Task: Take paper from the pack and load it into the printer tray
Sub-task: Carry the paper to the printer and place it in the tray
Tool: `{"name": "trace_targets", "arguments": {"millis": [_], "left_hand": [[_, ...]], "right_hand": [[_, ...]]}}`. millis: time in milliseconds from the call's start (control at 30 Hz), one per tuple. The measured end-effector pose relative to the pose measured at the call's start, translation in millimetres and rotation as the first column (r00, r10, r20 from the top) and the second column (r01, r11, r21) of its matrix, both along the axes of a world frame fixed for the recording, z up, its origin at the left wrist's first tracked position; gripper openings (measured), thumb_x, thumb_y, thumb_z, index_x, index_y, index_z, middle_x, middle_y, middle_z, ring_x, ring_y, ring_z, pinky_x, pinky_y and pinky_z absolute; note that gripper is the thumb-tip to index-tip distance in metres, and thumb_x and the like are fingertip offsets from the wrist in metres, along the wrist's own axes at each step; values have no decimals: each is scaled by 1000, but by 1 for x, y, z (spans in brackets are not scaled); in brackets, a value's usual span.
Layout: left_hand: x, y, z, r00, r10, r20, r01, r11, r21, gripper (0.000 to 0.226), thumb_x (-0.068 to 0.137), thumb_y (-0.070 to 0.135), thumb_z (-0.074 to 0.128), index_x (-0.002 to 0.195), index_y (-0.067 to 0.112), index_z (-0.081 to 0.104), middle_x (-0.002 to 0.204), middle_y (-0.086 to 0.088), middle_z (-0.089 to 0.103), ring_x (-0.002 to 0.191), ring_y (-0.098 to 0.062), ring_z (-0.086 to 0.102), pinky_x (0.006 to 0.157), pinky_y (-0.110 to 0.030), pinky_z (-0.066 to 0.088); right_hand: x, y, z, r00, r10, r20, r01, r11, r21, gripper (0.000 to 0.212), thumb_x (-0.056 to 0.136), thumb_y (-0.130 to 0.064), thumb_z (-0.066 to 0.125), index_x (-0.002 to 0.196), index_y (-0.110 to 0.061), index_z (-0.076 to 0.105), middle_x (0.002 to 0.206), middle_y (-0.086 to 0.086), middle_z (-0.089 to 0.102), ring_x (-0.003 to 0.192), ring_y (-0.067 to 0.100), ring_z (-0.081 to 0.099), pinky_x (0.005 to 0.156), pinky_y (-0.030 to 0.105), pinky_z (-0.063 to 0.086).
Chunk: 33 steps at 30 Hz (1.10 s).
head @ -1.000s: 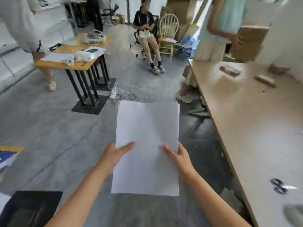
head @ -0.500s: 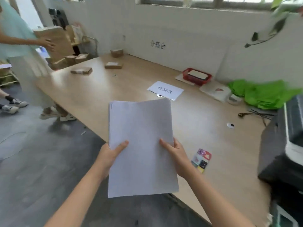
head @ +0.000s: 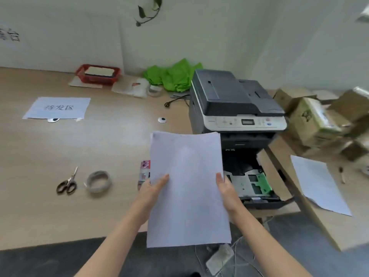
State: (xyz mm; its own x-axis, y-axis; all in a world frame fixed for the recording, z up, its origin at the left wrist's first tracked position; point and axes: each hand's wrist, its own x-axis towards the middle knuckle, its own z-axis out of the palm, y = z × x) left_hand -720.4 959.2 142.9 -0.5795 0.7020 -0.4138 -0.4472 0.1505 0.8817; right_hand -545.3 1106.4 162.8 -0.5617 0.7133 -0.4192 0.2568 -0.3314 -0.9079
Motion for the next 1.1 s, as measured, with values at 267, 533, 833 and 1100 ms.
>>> {"name": "trace_targets", "arguments": {"millis": [267, 533, 833, 1100], "left_hand": [[78, 100, -23, 951, -294, 96, 303, 948, -98, 25, 87, 41, 63, 104, 23, 67, 103, 2, 75, 88, -16, 72, 75, -35, 56], [130, 200, -52, 985, -172, 5, 168, 957, -238, 23, 93, 38, 55, 101, 17, 60, 99, 1, 68, 85, -16, 66, 64, -30, 50], [146, 279, -93, 967, -40, -252, -69, 910, -408, 25, 101, 21, 37, 104, 4, 56, 84, 2, 57, 77, -15, 54, 60, -24, 40], [135, 294, -107, 961, 33, -273, -148, 898, -414, 31, 102, 21, 37, 115, 1, 56, 102, -9, 64, 98, -27, 58, 75, -32, 46]], "right_hand": [[107, 63, -11, 970, -204, 134, 200, 979, 42, 41, 101, -39, 40, 139, -25, 45, 131, -1, 60, 119, 24, 59, 104, 52, 45], [140, 178, -40, 953, -149, 264, 149, 989, 23, 34, 103, -29, 38, 130, -13, 52, 123, 0, 61, 108, 19, 57, 94, 37, 46], [133, 270, -90, 928, -41, 371, 82, 992, -95, 39, 102, -28, 39, 137, -14, 49, 130, 4, 60, 118, 27, 56, 104, 46, 45], [113, 293, -112, 944, -22, 329, 81, 983, -167, 40, 102, -26, 40, 139, -15, 47, 131, 6, 59, 119, 29, 56, 105, 48, 44]]}}
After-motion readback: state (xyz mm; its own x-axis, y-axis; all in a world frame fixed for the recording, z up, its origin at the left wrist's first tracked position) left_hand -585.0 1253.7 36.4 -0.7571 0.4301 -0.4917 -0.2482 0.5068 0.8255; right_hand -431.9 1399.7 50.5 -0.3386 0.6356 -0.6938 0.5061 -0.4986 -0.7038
